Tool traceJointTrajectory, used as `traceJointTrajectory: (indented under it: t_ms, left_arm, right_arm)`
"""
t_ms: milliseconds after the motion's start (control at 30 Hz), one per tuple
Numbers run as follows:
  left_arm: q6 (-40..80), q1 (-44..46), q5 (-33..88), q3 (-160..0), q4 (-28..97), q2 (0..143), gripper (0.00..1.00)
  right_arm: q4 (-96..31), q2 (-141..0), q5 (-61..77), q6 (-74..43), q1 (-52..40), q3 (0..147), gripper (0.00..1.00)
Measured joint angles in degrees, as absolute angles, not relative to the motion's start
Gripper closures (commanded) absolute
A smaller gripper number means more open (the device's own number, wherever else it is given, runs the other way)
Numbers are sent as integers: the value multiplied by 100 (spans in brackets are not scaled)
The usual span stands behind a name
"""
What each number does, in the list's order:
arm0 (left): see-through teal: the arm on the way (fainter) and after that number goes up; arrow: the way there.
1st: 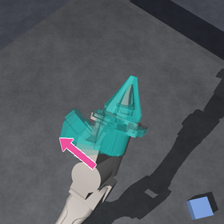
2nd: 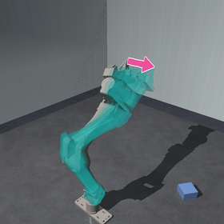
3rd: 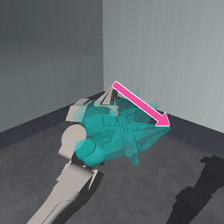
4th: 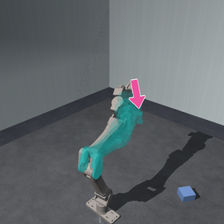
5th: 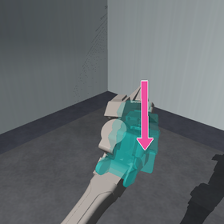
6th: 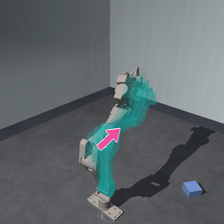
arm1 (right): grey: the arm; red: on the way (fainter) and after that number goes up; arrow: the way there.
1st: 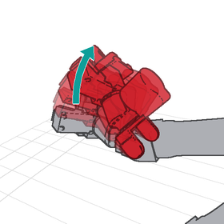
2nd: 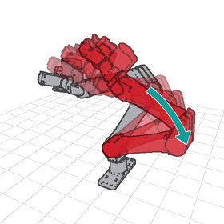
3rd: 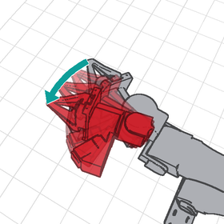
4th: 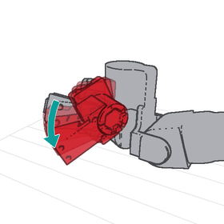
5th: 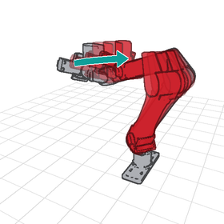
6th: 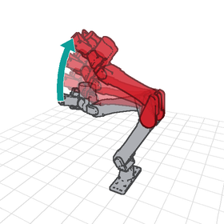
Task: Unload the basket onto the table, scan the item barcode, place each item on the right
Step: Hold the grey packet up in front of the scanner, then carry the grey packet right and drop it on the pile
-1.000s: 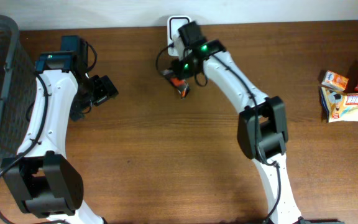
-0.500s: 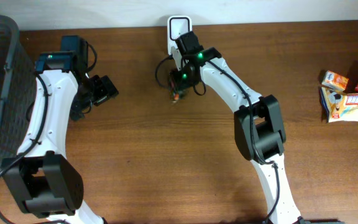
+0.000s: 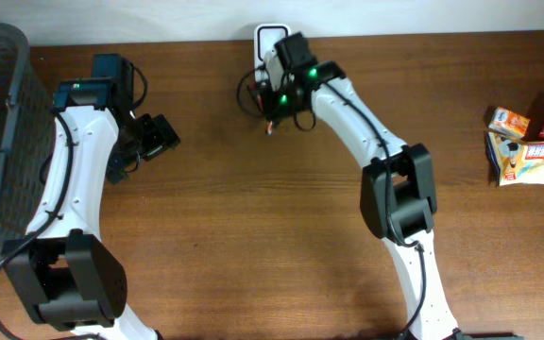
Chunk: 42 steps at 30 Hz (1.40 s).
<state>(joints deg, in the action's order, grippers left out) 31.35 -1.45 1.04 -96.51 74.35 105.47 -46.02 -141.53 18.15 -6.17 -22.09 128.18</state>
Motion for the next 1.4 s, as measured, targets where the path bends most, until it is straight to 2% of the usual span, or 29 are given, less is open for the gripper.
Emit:
traceJointTrajectory:
  t_ms: [133,267,567,667,800,867,1000,1067,1133,1233,1400]
  left_arm:
    - [3138,-145,104,-9651,7441,10547,1]
    - [3135,-145,104,-9649,7426,10549,1]
    - [3135,-145,104,-9647,7430,10549,1]
    - [3135,-145,102,-9647,7426,10549,1]
    - [3135,-145,102,-9647,7428,10554,1]
    - [3135,-145,102,-9642,7439,10556,1]
    - [3135,-145,102,-9640,7430,10556,1]
    - [3135,-145,102,-9640,7430,10556,1]
    - [3135,-145,102,-9640,7430,10556,1]
    - [3135,-145,102,-9640,7430,10556,1]
    - [3135,-145,102,-9640,7435,10556,1]
  right_arm:
    - [-3201,-14169,2209,-1135,-1684,13329,96]
    - [-2314,-14263,1942,-1433,-1772,13329,96]
    - [-2182,-14717,1691,-1844,-1699,13327,96]
    - [-2908,-14470,1911,-1881,-1302,13312,96]
    - [-4746,-13052,1955,-1911,615,13373,96]
    - [-6016,-12980,1605,-1909,1833,13391,96]
    - [-6740,-13045,609,-1664,3118,13371,94]
    - [-6659,-13074,303,-1529,3544,13128,53]
    - [-6534,-13135,235,-1330,3741,12932,26]
    - [-6639,-13148,266,-1288,3739,12899,15]
    - [-7695,-12960,1011,-1238,3736,12864,15]
